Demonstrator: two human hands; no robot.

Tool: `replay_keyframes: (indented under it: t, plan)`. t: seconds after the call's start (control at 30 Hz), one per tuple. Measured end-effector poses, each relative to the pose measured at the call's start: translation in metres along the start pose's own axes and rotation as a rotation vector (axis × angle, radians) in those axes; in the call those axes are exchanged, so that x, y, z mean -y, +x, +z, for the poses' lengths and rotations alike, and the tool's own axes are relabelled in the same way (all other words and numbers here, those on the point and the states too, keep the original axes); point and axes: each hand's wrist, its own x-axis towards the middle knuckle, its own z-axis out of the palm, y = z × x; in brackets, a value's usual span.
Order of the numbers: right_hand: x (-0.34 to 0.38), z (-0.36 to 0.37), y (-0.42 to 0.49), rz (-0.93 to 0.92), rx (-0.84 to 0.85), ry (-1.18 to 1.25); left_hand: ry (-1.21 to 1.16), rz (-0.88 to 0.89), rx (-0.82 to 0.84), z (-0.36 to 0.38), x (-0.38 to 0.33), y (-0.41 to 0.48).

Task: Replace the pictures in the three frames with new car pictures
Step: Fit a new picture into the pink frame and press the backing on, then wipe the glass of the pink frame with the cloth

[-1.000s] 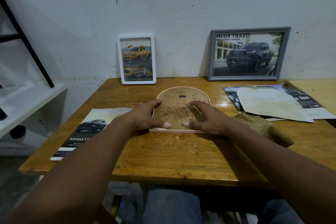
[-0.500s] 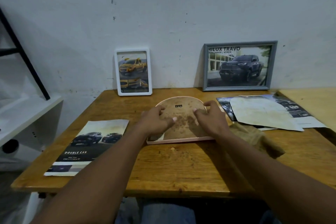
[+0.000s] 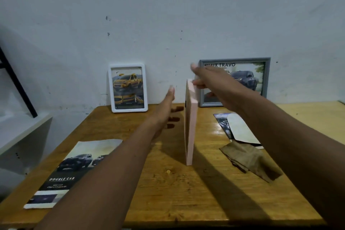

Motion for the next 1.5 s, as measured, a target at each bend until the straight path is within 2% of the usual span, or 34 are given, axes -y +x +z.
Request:
replay_keyframes:
  t: [0.07, 0.13, 0.23, 0.33, 0.4, 0.53, 0.67, 0.77, 0.93, 1.07, 1.23, 1.4, 1.5]
  plan:
    - [0.008, 0.017, 0.001, -0.054, 0.087, -0.046, -0.057, 0.041, -0.067, -0.019, -0.018, -0.002]
    - [0.005, 0.034, 0.008, -0.074, 0.089, -0.067, -0.099, 0.064, -0.097, -0.042, -0.035, -0.009]
    - [-0.023, 0.053, 0.017, -0.015, 0.061, -0.159, 0.063, 0.059, -0.087, -0.069, -0.037, -0.014]
    - [-0.071, 0.066, 0.014, 0.08, 0.065, -0.295, 0.233, 0.007, -0.184, -0.08, -0.008, -0.009]
    - [-0.1, 0.071, 0.005, 0.153, 0.083, -0.346, 0.251, -0.026, -0.213, -0.075, 0.014, -0.01]
    - [-0.138, 0.075, -0.011, 0.126, 0.066, -0.558, 0.25, -0.026, -0.125, -0.053, 0.062, -0.011]
    - [-0.147, 0.073, -0.02, 0.057, -0.009, -0.729, 0.653, 0.006, -0.104, -0.038, 0.097, -0.015]
    - [-0.152, 0.074, -0.027, 0.013, -0.008, -0.832, 0.842, 0.028, -0.09, -0.031, 0.11, -0.017]
    - [-0.146, 0.067, -0.029, 0.02, -0.004, -0.816, 0.947, 0.078, -0.071, -0.03, 0.109, -0.014]
    - [-0.135, 0.035, -0.036, 0.041, 0.005, -0.896, 1.04, 0.146, -0.051, -0.017, 0.101, -0.008]
    - [-0.134, -0.016, -0.067, 0.131, 0.062, -0.866, 1.043, 0.274, 0.023, 0.035, 0.079, -0.007]
    - [-0.142, -0.046, -0.101, 0.094, 0.058, -0.859, 1.094, 0.349, 0.164, 0.096, 0.067, -0.021]
    - [-0.152, -0.044, -0.119, 0.092, 0.035, -0.872, 1.138, 0.359, 0.192, 0.11, 0.071, -0.022]
